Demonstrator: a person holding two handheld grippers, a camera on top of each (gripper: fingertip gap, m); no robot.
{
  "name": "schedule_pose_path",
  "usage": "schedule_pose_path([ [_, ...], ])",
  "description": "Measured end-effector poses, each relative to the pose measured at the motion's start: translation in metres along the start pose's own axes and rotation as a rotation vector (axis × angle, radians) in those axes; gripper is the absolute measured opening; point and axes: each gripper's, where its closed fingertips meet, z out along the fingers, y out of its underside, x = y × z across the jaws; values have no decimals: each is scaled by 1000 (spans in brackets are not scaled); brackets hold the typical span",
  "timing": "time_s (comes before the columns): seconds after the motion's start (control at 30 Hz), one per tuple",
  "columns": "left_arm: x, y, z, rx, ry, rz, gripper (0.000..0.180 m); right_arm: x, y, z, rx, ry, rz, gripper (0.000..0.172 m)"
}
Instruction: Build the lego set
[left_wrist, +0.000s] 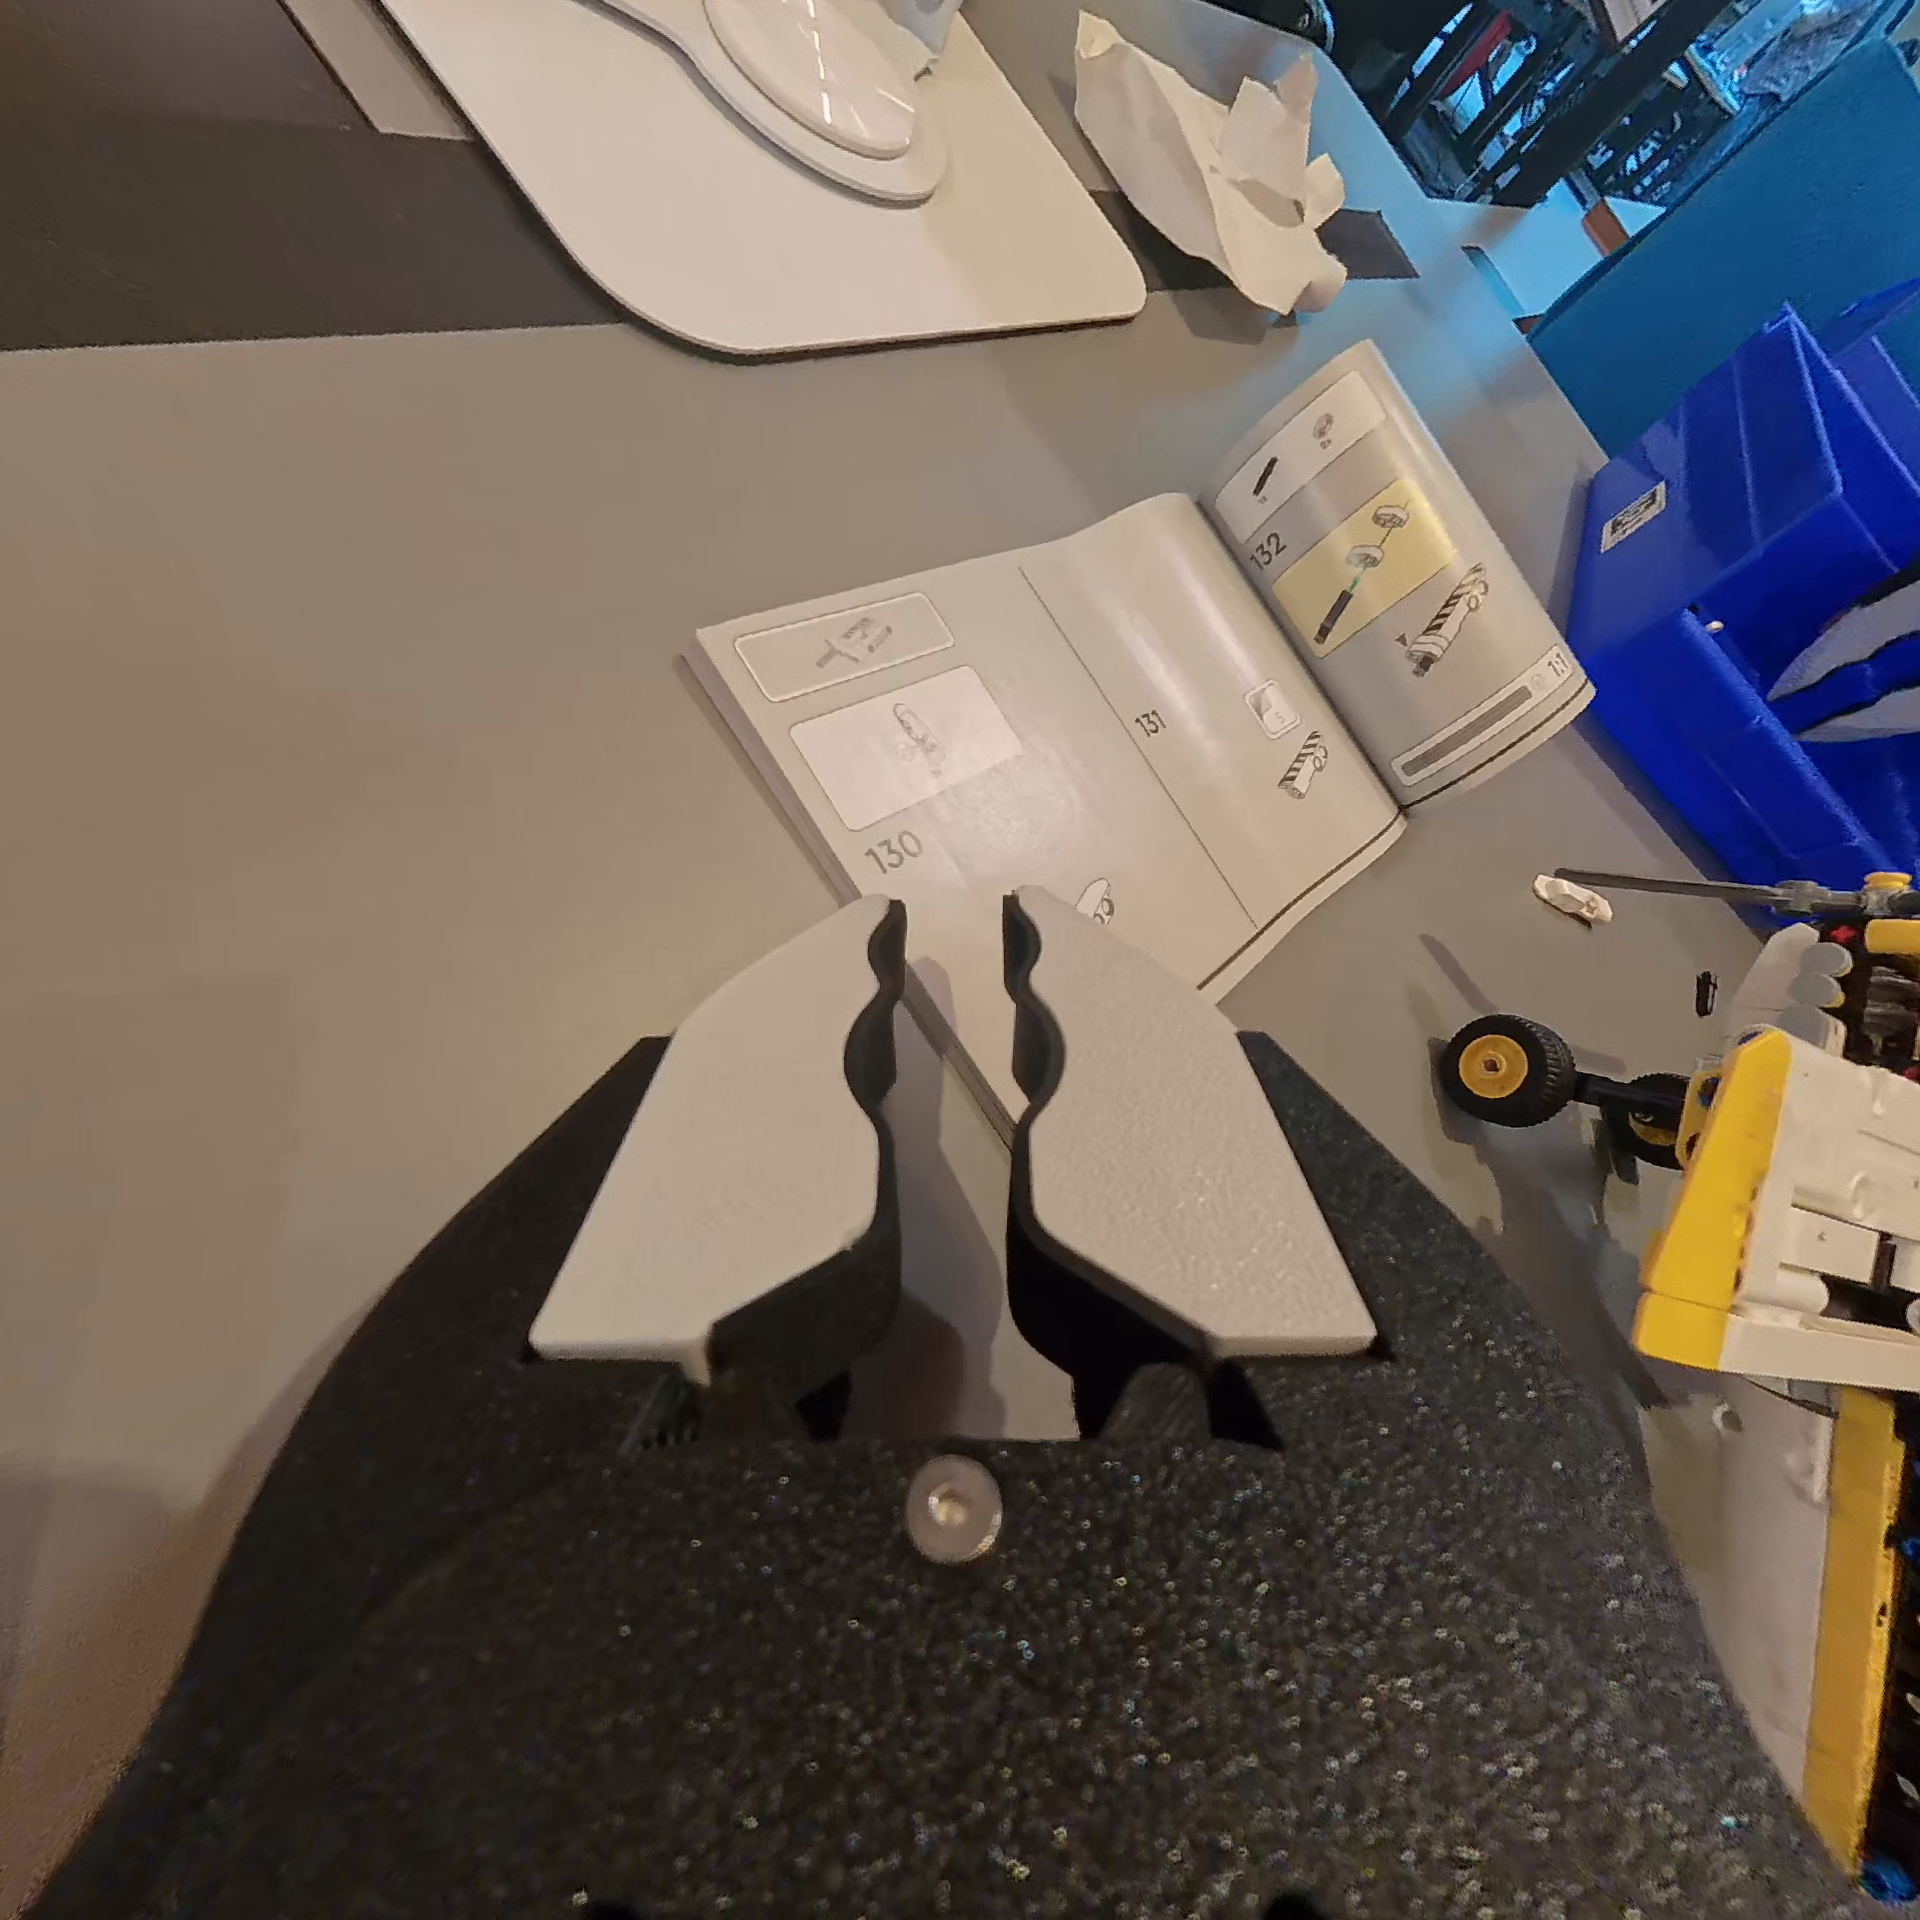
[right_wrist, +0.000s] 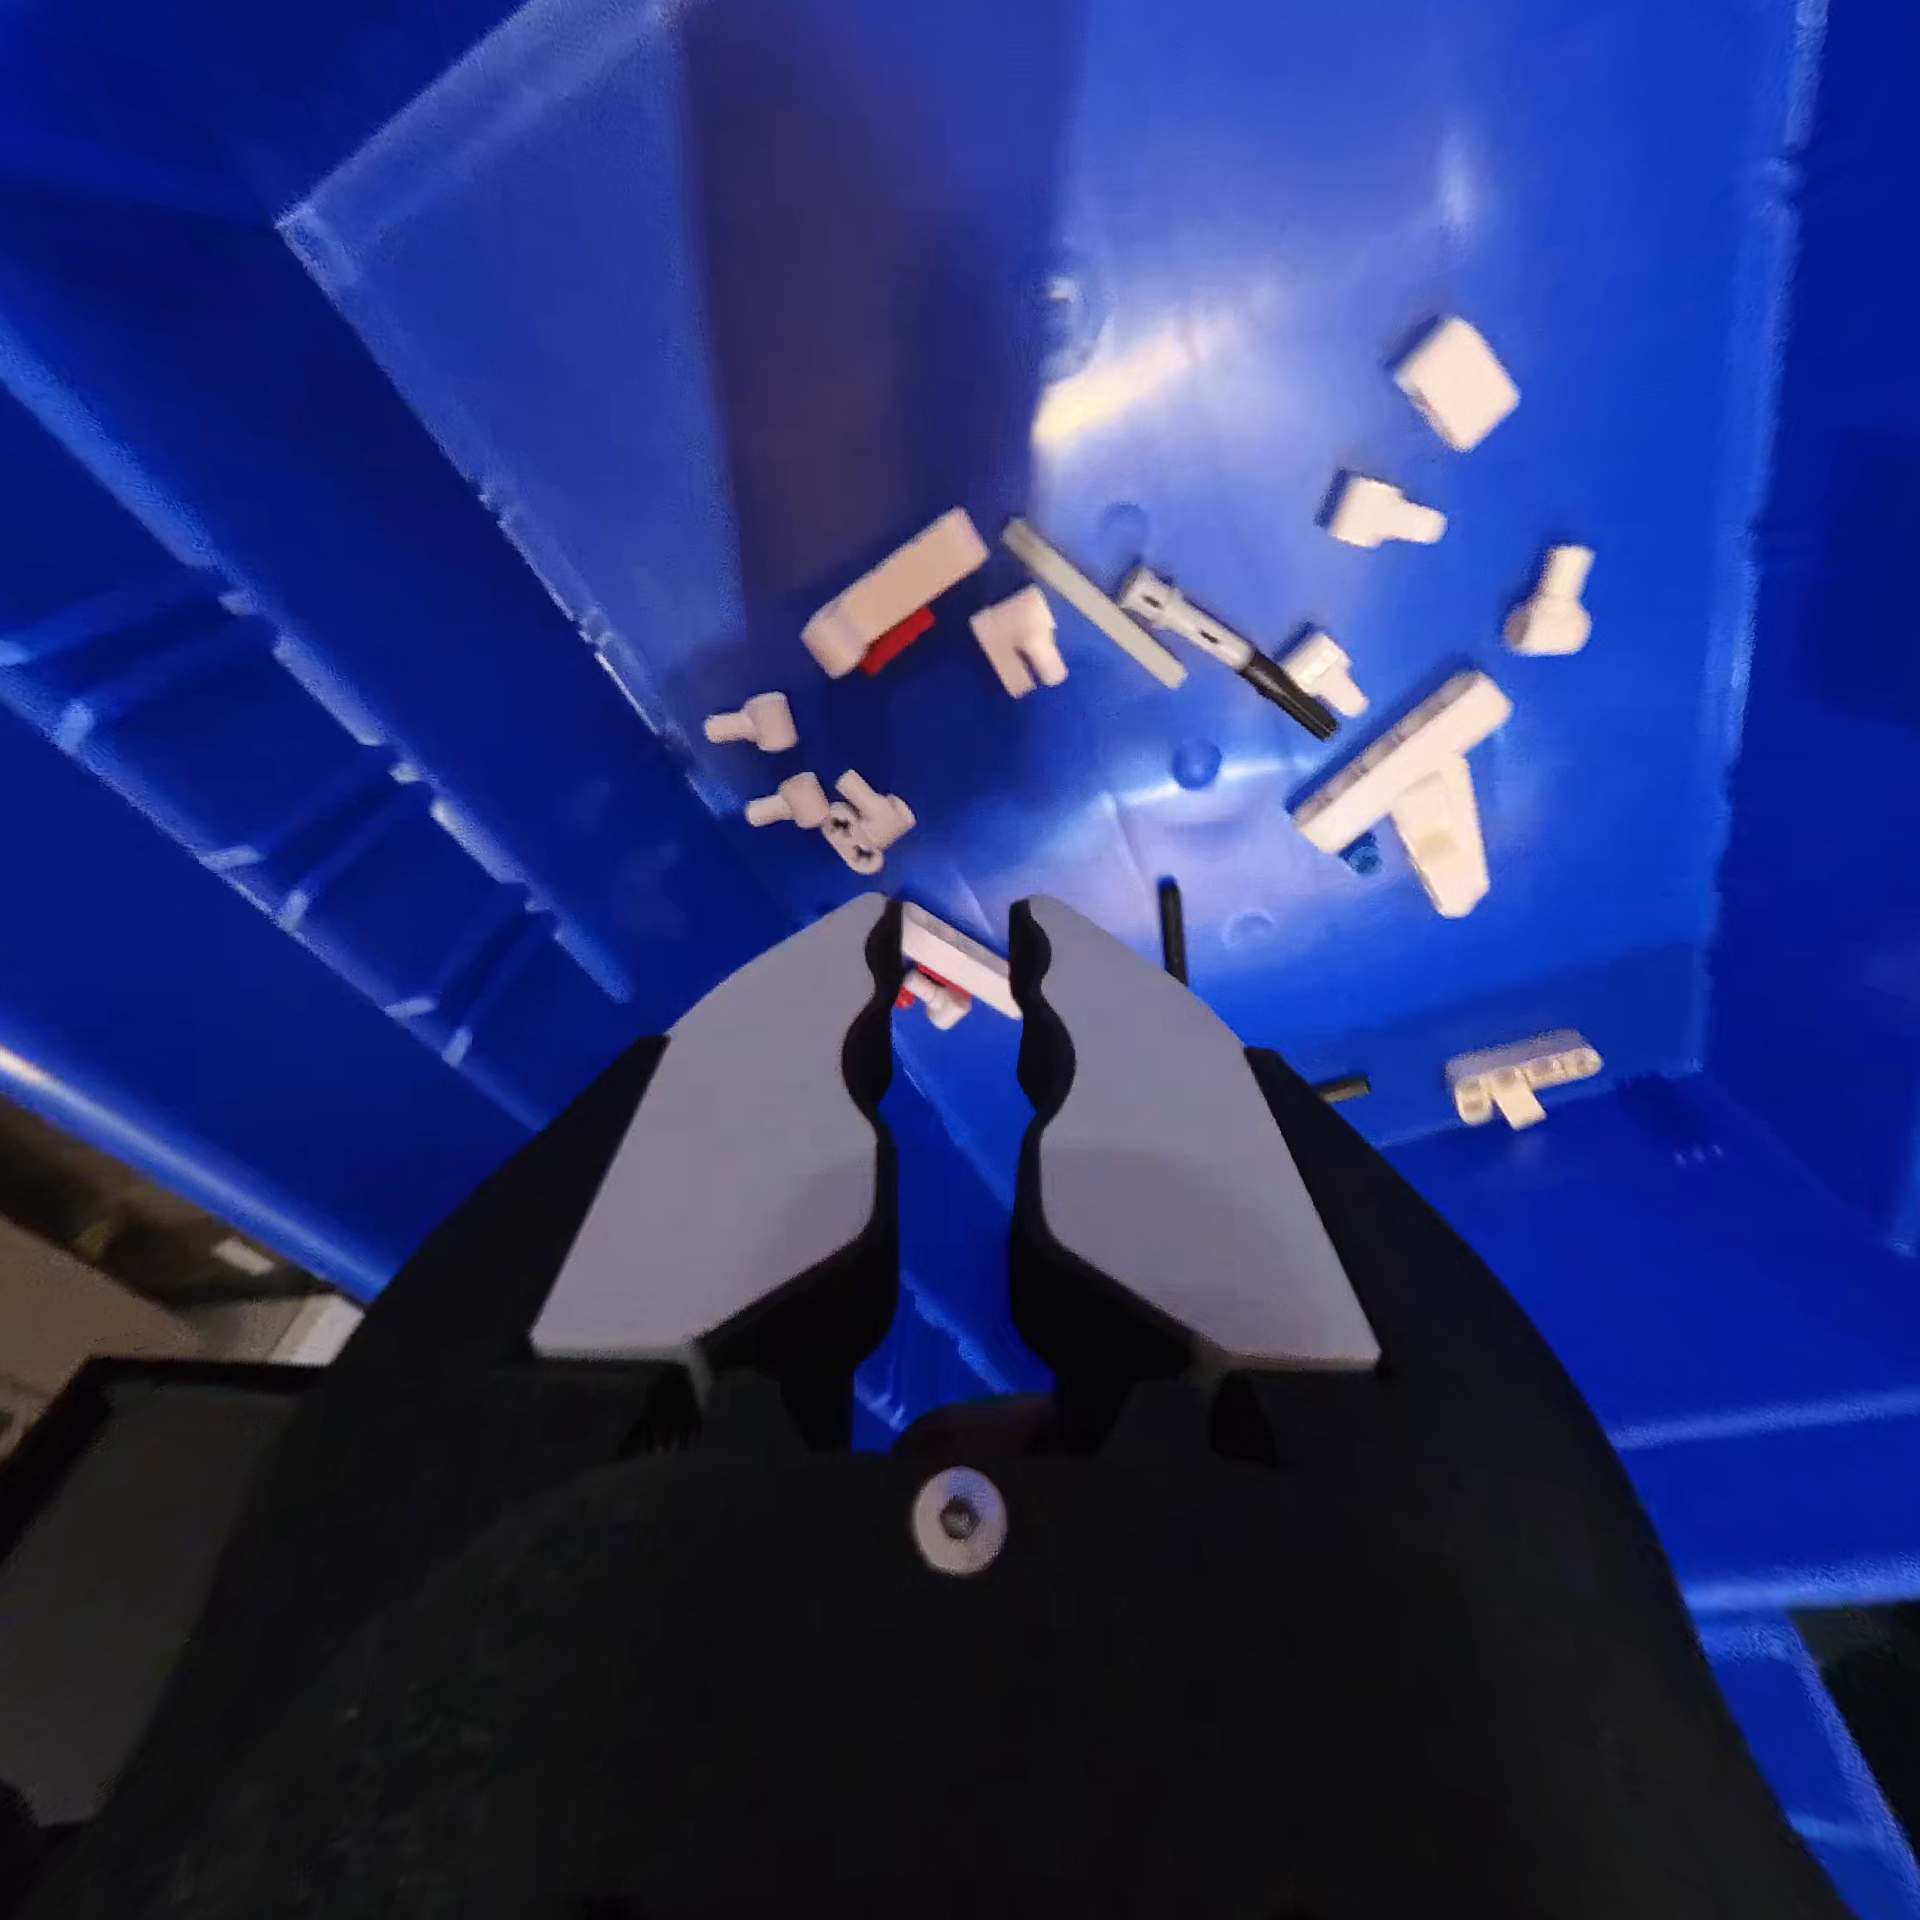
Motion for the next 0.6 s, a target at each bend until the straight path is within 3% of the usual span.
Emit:
schedule_pose_path([
  [0.17,-1,-1,-1,7,-8,-6,18,-2,-6,18,-17,-42,-72,20],
  [0.37,-1,-1,-1,9,-7,-3,18,10,-14,15,1,48,-97,27],
  [0.6,0,0,-1,6,0,4,18,7,-5,15,-53,15,-104,28],
])
